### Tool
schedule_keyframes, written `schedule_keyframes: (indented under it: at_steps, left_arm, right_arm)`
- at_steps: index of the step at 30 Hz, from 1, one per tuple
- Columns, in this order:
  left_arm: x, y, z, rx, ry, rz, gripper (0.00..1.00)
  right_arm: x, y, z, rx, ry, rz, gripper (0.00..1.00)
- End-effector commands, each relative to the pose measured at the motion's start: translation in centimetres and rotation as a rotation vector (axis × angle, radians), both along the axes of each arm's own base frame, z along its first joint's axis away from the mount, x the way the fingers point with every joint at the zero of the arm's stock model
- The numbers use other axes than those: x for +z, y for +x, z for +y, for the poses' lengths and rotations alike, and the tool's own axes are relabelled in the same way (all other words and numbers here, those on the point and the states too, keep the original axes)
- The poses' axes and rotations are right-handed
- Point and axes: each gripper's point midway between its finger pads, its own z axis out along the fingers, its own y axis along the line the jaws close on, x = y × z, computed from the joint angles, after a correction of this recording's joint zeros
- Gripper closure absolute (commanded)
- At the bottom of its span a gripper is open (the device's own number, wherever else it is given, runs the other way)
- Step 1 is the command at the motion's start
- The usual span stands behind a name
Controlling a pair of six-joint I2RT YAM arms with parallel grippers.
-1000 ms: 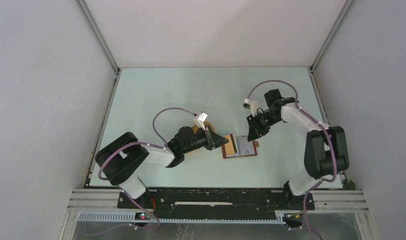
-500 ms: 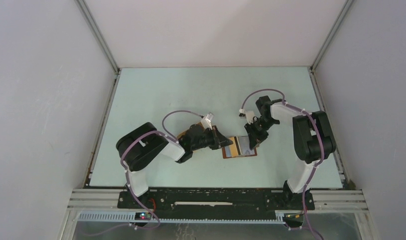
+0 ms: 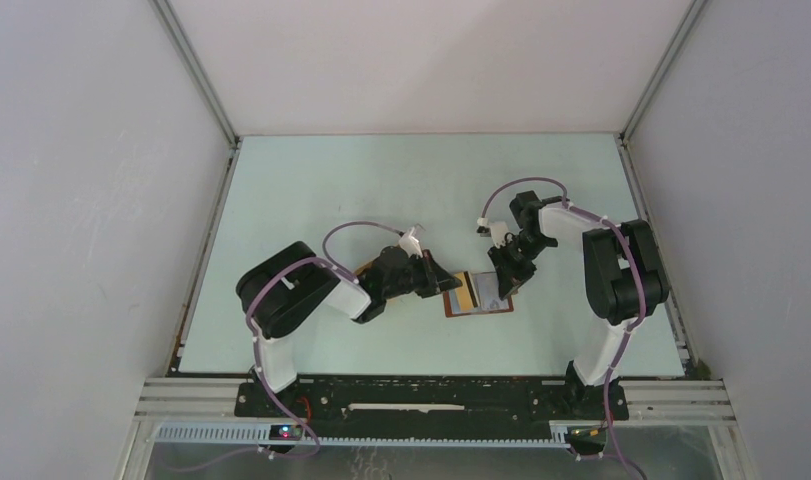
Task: Put the credit cards into the card holder
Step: Insert the credit card into the card holder.
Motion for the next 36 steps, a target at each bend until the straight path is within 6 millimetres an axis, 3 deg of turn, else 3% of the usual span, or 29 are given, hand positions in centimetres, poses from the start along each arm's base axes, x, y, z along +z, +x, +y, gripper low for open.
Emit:
schedule_keyframes:
  at_steps: [1,36]
  left_arm:
    - [1.1,1.5,-0.8,0.014,-0.019,-0.028,1.00]
    - [3.4,1.0,-0.2,0.012,-0.056,-0.059,1.00]
  right_arm:
    - [-0.5,0.6,-0.5,0.008,-0.040,-0.011,0.80]
    - [-0.5,0.5,-0.6,0.008,-0.044,-0.008,0.79]
